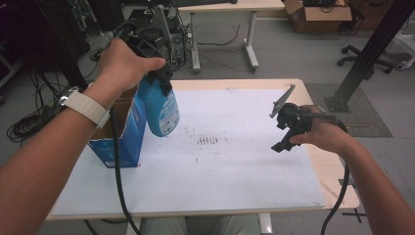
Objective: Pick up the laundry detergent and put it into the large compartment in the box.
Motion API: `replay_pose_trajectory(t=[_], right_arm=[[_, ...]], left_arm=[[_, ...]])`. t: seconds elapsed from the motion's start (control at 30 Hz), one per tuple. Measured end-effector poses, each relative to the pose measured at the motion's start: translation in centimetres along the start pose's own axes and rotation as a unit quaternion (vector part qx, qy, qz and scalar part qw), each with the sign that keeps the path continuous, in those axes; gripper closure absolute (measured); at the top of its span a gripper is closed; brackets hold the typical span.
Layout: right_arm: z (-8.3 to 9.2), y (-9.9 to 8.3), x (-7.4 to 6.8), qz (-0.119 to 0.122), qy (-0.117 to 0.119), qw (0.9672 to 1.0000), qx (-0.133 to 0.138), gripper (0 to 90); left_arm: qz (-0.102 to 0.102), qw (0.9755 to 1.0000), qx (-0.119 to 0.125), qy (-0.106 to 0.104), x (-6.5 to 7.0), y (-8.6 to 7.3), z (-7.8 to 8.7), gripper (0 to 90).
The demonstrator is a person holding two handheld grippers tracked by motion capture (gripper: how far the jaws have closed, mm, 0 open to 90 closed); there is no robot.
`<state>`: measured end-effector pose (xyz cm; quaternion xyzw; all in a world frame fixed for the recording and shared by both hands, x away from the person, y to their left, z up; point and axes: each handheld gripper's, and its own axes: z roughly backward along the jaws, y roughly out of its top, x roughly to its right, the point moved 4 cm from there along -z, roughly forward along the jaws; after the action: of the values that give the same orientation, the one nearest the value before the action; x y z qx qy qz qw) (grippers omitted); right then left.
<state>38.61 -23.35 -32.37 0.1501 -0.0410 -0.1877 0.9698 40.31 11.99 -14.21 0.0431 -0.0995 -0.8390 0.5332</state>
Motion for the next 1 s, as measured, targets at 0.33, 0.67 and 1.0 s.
replay_pose_trajectory(t=[0.33,0.67,1.0], right_arm=[[0.1,-0.3,0.0,-0.002,-0.003,1.0000,0.000,13.7],[-0.1,0.0,0.0,-0.001,-0.003,1.0000,-0.002,13.7],[-0.3,0.0,0.1,-0.001,-0.001,1.0000,-0.002,13.7]], left_arm=[[0.052,0.9984,0.019,0.016,-3.2,-0.2,4.1,37.0],[0.097,0.9939,0.029,0.042,-6.5,-1.0,6.1,37.1],[0.145,0.9860,0.044,0.069,-9.5,-1.7,6.0,37.1]])
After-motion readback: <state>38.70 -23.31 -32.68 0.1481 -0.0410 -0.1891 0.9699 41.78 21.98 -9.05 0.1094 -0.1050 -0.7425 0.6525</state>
